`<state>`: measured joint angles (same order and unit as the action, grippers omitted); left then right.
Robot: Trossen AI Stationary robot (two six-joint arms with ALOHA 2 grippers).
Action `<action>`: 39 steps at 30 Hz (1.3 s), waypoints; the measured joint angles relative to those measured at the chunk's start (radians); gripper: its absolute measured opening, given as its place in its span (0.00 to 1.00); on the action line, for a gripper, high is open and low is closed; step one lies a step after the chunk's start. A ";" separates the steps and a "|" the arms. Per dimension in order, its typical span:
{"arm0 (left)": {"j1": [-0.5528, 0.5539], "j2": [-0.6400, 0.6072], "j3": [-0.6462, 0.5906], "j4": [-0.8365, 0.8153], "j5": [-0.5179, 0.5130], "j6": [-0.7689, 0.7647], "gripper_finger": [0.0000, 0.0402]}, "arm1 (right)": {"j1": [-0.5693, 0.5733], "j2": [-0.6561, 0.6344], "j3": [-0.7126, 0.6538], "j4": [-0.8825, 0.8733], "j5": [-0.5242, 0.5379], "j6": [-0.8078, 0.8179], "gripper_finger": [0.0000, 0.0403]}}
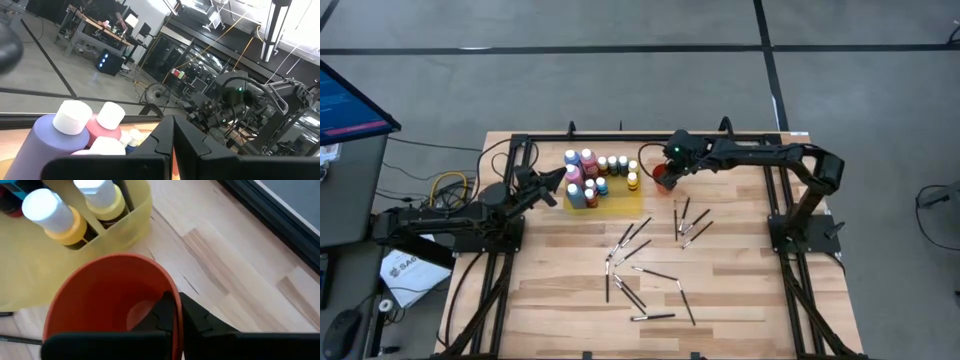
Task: Pick & Place Paint Supplies
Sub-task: Adjust the orange cup on the table, then put the silver paint brush into the cup
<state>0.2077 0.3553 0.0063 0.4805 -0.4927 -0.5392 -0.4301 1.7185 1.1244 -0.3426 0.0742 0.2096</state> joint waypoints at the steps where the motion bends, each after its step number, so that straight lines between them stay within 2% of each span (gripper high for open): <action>1: 0.000 0.000 0.000 0.000 0.000 0.000 0.00 | 0.000 -0.005 0.000 -0.001 0.000 0.000 0.03; 5: 0.000 0.000 0.000 0.000 0.000 0.000 0.00 | -0.004 -0.024 0.000 -0.007 0.001 0.000 0.14; 12: 0.000 0.000 0.000 0.000 0.000 0.000 0.00 | -0.005 -0.074 0.000 -0.065 -0.007 -0.028 0.39; 19: 0.000 0.000 0.000 0.000 0.000 0.000 0.00 | 0.015 -0.282 0.052 -0.301 -0.026 -0.125 0.55; 23: 0.000 0.000 0.000 0.000 0.000 0.000 0.00 | 0.078 -0.391 0.042 -0.460 -0.083 -0.295 0.57; 27: 0.000 0.000 0.000 0.000 0.000 0.000 0.00 | 0.201 -0.443 -0.026 -0.528 -0.113 -0.364 0.55; 32: 0.000 0.000 0.000 0.000 0.000 0.000 0.00 | 0.392 -0.425 -0.149 -0.414 -0.132 -0.404 0.51; 39: 0.000 0.000 0.000 0.000 0.000 0.000 0.00 | 0.552 -0.248 -0.178 -0.197 -0.130 -0.443 0.48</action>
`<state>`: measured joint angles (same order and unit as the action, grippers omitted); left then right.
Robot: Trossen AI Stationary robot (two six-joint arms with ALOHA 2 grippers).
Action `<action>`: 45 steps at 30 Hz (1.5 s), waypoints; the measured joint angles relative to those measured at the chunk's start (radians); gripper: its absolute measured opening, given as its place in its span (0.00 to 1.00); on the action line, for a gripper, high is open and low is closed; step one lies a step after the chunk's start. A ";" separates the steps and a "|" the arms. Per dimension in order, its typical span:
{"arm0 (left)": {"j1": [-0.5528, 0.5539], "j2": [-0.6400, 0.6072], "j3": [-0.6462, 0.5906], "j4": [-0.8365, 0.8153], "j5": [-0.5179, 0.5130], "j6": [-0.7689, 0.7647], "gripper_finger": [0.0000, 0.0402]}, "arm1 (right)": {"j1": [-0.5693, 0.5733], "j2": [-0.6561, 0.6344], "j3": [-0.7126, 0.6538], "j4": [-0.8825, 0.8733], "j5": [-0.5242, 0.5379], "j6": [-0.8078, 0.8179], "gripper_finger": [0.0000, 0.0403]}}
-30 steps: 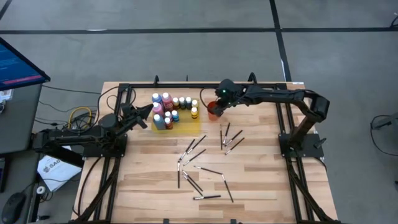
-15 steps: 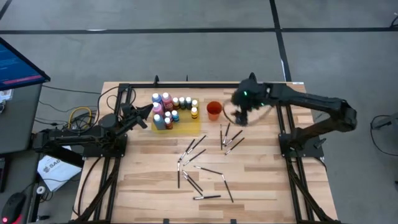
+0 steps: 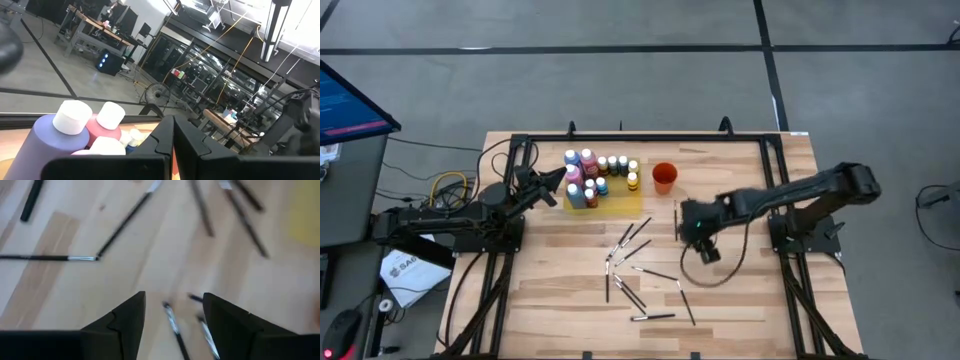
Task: Pick & Place Paint Supplies
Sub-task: Put the silver paint brush into the cup
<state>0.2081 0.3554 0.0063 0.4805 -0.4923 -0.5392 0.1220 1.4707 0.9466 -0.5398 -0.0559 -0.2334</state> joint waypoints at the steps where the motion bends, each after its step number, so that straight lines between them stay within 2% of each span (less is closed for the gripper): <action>1: 0.000 0.000 0.000 0.000 0.000 0.000 0.00 | 0.012 0.028 0.000 0.022 -0.001 -0.011 0.48; 7: 0.000 0.000 0.000 0.000 0.000 0.000 0.00 | 0.028 0.174 0.000 0.037 0.001 -0.052 0.46; 17: 0.000 0.000 0.000 0.000 0.000 0.000 0.00 | 0.011 0.302 0.003 0.085 0.003 -0.063 0.43; 20: 0.000 0.000 0.000 0.000 0.000 0.000 0.00 | 0.006 0.324 0.006 0.074 0.000 -0.055 0.39; 22: 0.000 0.000 0.000 0.000 0.000 0.000 0.00 | 0.006 0.339 0.009 0.062 0.000 -0.049 0.33; 29: 0.000 0.000 0.000 0.000 0.000 0.000 0.00 | 0.006 0.336 0.006 0.063 0.010 -0.039 0.03; 39: 0.000 0.000 0.000 0.000 0.000 0.000 0.00 | 0.023 0.312 0.109 -0.049 -0.003 0.010 0.00; 45: 0.000 0.002 0.000 0.003 0.000 0.000 0.00 | -0.023 0.154 0.151 -0.039 -0.002 0.014 0.00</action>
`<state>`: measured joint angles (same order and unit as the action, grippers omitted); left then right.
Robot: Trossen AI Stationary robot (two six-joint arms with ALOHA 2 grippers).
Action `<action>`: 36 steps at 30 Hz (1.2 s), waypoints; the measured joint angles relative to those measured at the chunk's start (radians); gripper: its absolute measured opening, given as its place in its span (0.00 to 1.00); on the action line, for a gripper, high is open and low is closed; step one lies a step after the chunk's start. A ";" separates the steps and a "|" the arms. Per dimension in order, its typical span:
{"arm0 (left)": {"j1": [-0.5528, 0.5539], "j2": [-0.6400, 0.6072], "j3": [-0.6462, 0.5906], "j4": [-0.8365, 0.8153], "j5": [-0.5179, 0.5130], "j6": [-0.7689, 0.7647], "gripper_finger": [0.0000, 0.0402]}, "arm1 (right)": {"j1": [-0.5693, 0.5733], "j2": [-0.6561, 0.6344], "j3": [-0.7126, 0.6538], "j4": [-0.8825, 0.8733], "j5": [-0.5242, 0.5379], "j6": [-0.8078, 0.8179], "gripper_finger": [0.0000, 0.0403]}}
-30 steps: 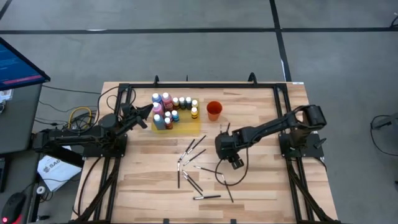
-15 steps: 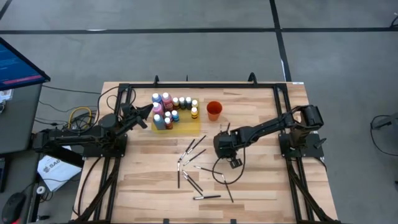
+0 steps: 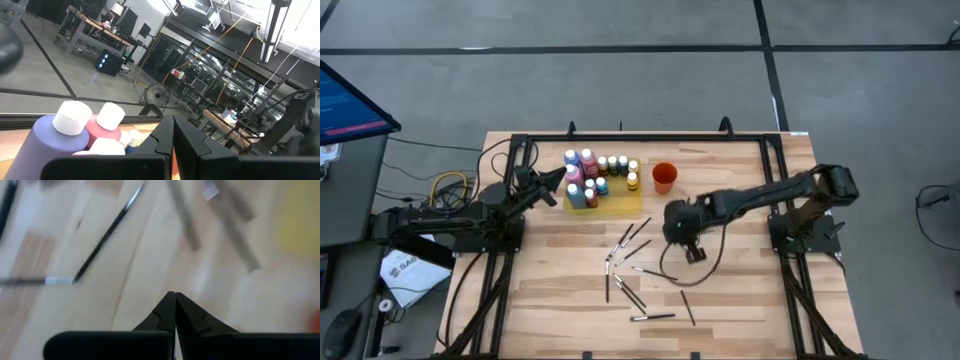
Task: Pick & Place Paint Supplies
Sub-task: Put the silver paint brush into the cup
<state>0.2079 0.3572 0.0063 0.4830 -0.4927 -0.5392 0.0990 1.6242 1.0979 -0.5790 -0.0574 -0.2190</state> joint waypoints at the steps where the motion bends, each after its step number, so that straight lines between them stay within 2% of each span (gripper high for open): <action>1: 0.000 0.002 0.000 0.000 0.000 0.000 0.00 | -0.015 -0.030 0.002 0.018 0.002 0.008 0.00; 5: 0.000 0.007 0.000 0.005 0.000 0.000 0.00 | -0.095 -0.148 0.008 0.129 0.034 0.014 0.00; 10: 0.000 0.010 0.000 0.007 0.000 0.000 0.00 | -0.234 -0.260 0.009 0.393 0.065 0.017 0.00; 14: 0.000 0.010 0.000 0.007 0.000 0.000 0.00 | -0.353 -0.290 0.008 0.537 0.061 0.038 0.00; 20: 0.000 0.010 0.000 0.009 0.000 0.000 0.00 | -0.455 -0.244 0.009 0.638 0.019 0.064 0.00; 27: 0.000 0.010 0.000 0.012 0.000 0.000 0.00 | -0.467 -0.132 0.008 0.680 -0.047 0.065 0.00; 36: 0.000 0.010 0.000 0.013 0.000 0.000 0.00 | -0.475 -0.028 0.008 0.697 -0.051 0.039 0.00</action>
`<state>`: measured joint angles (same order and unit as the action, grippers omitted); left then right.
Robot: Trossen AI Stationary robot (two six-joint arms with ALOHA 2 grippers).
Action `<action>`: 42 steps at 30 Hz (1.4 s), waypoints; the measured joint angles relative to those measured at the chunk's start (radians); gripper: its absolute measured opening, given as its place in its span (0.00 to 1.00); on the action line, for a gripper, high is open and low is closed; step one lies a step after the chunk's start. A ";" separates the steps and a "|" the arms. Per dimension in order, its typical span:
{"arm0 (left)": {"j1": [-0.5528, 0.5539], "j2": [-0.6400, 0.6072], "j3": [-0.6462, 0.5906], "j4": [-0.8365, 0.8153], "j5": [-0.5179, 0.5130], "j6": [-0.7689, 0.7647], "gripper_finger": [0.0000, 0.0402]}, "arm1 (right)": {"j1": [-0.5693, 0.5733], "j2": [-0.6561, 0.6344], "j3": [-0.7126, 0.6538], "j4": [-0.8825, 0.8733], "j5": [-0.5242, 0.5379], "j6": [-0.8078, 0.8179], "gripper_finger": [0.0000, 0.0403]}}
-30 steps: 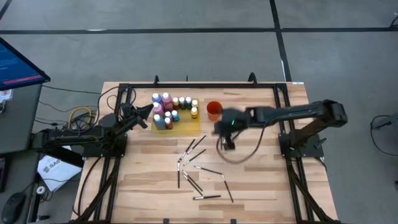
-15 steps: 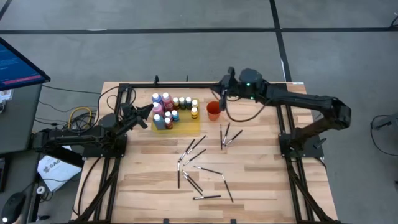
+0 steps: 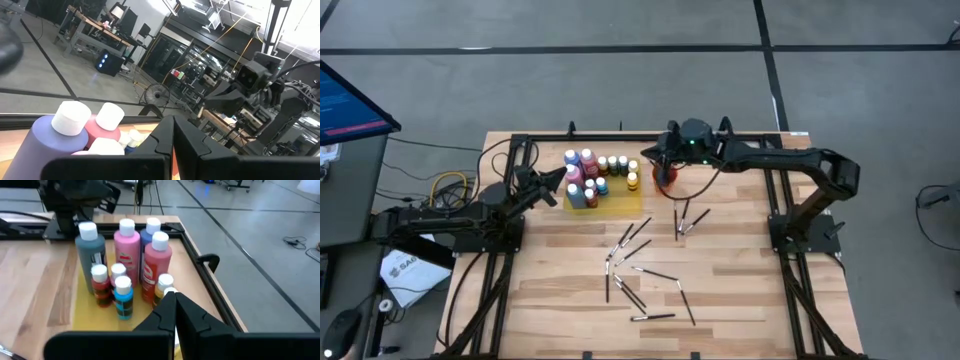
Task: Pick & Place Paint Supplies
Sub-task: Put the silver paint brush into the cup, then put the silver paint brush into the orange cup
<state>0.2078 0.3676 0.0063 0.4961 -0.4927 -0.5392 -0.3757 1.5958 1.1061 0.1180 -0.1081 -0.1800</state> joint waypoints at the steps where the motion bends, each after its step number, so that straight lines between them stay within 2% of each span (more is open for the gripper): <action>1: 0.000 0.000 0.000 0.000 0.000 0.000 0.00 | -0.001 0.007 0.000 0.000 0.000 -0.007 0.00; 14: 0.000 0.000 0.000 0.002 0.000 0.000 0.00 | -0.009 0.028 0.000 -0.006 0.000 -0.022 0.01; 23: 0.000 0.000 0.000 0.003 0.000 0.000 0.00 | -0.012 0.020 0.000 -0.063 0.000 -0.029 0.13; 27: 0.000 0.000 0.000 0.004 0.000 0.000 0.00 | -0.004 -0.072 0.002 -0.173 0.000 -0.039 0.19; 34: 0.000 0.000 0.000 0.006 0.000 0.000 0.00 | 0.088 -0.240 0.002 -0.588 0.000 -0.134 0.27; 39: 0.000 0.000 0.000 0.008 0.000 0.000 0.00 | 0.189 -0.217 0.001 -0.862 0.000 -0.195 0.29; 42: 0.000 0.000 0.000 0.008 0.000 0.000 0.00 | 0.245 -0.155 0.000 -0.928 0.000 -0.222 0.32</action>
<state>0.2078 0.3676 0.0063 0.5041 -0.4924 -0.5392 -0.1303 1.4411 1.1066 -0.8095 -0.1078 -0.4018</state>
